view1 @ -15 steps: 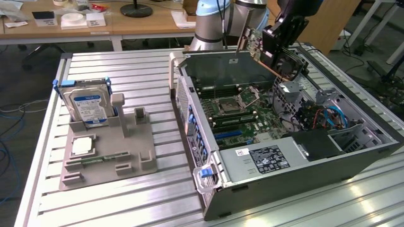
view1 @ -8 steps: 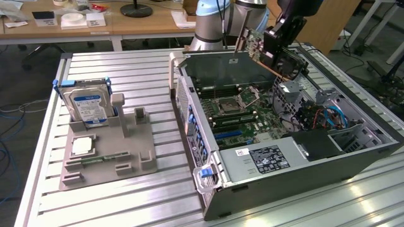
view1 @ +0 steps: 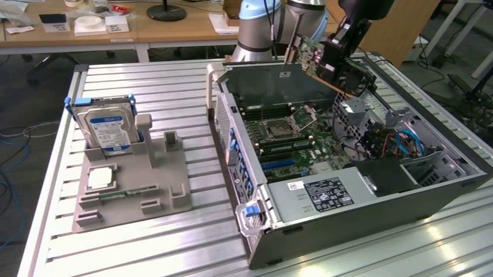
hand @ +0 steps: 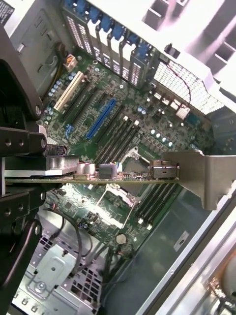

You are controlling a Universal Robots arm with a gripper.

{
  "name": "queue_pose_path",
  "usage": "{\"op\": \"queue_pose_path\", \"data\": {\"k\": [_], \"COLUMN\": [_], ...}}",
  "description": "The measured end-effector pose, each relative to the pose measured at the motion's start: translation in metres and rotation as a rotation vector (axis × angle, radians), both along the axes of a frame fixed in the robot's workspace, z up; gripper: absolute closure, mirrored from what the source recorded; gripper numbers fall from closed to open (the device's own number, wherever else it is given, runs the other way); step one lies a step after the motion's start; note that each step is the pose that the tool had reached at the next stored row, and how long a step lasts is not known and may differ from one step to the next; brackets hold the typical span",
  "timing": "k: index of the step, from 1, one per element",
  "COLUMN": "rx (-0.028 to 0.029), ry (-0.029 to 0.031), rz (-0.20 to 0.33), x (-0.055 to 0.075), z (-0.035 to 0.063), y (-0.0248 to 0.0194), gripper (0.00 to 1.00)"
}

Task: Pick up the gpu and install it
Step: 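Insert the gpu into the slot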

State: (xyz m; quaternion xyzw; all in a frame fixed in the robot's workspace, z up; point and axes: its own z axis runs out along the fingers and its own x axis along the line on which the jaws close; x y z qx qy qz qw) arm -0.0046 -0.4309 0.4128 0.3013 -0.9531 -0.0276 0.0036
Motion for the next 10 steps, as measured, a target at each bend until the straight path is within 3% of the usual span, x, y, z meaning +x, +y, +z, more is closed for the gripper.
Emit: {"op": "queue_pose_path", "data": {"k": [10], "rx": [0.0000], "ry": [0.0000], "rz": [0.130], "x": [0.0000], "z": [0.0000], "y": [0.0000], "gripper": [0.72]}}
